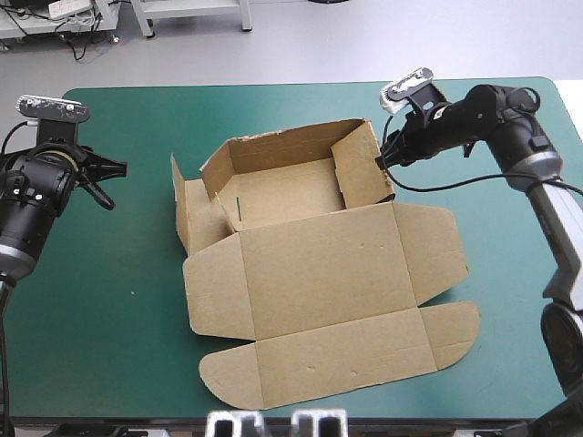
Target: Fold the box
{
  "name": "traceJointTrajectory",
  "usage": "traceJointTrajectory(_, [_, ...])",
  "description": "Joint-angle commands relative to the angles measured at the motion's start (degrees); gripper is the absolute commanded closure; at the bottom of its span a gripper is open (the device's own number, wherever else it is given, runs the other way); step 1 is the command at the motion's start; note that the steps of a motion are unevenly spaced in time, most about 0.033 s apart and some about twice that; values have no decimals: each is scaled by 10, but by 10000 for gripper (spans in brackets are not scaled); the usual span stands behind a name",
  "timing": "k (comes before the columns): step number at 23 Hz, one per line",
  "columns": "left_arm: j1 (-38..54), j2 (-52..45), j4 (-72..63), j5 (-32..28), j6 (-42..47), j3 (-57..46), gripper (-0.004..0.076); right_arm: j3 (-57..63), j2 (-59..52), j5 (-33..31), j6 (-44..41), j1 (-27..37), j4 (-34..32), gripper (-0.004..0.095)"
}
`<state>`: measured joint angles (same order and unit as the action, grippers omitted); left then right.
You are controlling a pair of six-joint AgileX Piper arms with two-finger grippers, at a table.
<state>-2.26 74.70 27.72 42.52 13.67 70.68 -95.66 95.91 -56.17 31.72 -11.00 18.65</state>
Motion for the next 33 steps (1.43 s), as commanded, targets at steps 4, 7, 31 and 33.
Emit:
traceJointTrajectory(4, [-1, -8, 9, 4, 0, 16, 539, -25, -101, -61, 4, 1, 11, 564])
traceJointTrajectory(7, [-1, -8, 9, 4, 0, 16, 539, -25, -116, -60, 0, 1, 19, 600])
traceJointTrajectory(31, [-1, -3, -69, 41, -10, 16, 540, -25, 142, 4, -50, 2, 37, 890])
traceJointTrajectory(33, [-1, 3, -82, 52, -23, 16, 540, -25, 145, -3, -57, 2, 45, 923])
